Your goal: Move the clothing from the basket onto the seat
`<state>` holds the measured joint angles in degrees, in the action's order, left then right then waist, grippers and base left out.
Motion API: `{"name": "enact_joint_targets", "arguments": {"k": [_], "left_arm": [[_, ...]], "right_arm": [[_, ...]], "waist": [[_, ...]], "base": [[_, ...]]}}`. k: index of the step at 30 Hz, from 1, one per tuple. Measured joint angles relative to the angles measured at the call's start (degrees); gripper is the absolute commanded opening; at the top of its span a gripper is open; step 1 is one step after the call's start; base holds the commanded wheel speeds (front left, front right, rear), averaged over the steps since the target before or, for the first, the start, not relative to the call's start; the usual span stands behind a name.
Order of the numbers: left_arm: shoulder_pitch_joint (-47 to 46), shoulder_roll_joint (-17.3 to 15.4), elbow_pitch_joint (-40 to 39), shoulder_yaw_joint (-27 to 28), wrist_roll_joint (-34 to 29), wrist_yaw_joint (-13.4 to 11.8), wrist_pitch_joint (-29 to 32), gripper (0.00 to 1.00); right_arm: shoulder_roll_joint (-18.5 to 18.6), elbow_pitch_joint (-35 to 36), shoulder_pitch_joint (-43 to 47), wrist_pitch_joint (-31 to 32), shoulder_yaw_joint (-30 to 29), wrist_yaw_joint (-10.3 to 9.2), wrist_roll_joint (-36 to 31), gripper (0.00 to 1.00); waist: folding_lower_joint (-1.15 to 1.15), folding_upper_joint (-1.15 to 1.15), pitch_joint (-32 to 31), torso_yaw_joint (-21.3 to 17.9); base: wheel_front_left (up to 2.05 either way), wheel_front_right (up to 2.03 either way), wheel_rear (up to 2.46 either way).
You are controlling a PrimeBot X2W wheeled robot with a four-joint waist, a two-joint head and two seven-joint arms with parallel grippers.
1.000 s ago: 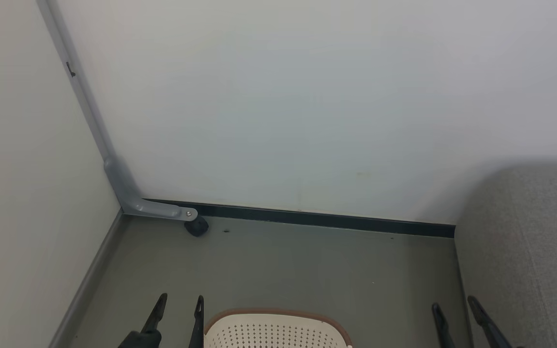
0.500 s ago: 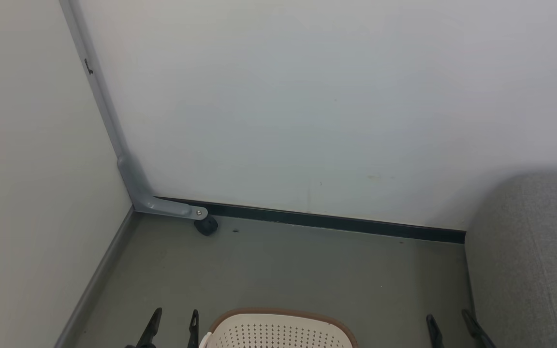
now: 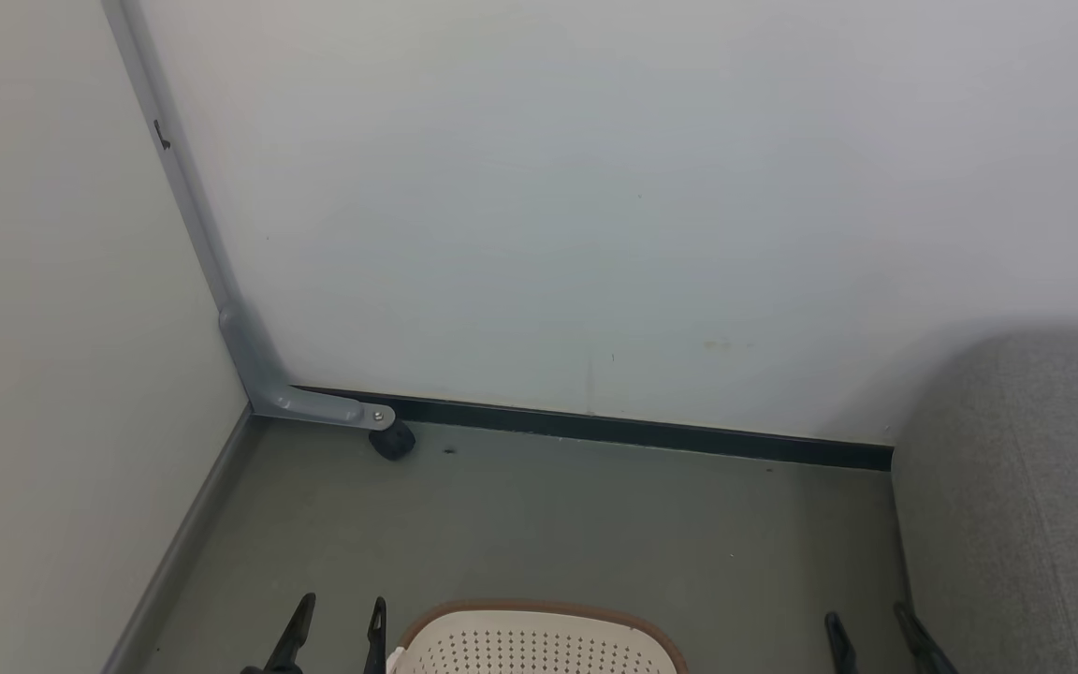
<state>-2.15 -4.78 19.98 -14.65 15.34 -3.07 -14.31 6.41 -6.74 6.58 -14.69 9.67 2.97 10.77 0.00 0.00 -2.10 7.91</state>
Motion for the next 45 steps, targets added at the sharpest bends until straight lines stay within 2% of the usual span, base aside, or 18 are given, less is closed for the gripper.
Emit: {"name": "enact_joint_targets", "arguments": {"k": [8, 15, 34, 35, 45], "left_arm": [[0.0, 0.2, -0.1, -0.1, -0.4, 1.3, 0.0, 1.0], [0.5, 0.3, -0.6, 0.0, 2.2, 5.2, 0.0, 1.0], [1.5, 0.8, -0.7, 1.5, 3.3, 7.1, 0.0, 1.0], [1.5, 0.8, -0.8, 1.5, 3.4, 7.2, 0.0, 0.0], [3.8, 0.9, 2.7, 1.4, 3.8, 7.6, 0.6, 0.0]], "right_arm": [[-0.1, -0.2, -0.1, 0.0, 0.0, 0.0, -0.2, 1.0], [-0.1, -0.5, -0.1, 0.0, -0.1, 0.0, -0.2, 1.0], [-0.2, -0.8, -0.1, 0.0, -0.2, 0.08, -0.2, 1.0], [-0.2, -0.8, -0.1, 0.0, -0.2, 0.08, -0.2, 0.0], [-0.9, -4.8, 1.5, 0.5, -0.1, 0.08, 0.8, 0.0]], "waist": [[0.0, 0.0, 0.0, -0.4], [0.0, 0.0, 0.0, -0.7], [0.0, 0.0, -0.4, -1.1], [0.0, 0.0, -0.4, -1.1], [0.0, 0.0, -0.3, -1.3]], "base": [[0.0, 0.0, 0.0], [0.0, 0.0, 0.0], [0.0, 0.0, 0.0], [0.0, 0.0, 0.0], [0.0, 0.0, 0.0]]}}
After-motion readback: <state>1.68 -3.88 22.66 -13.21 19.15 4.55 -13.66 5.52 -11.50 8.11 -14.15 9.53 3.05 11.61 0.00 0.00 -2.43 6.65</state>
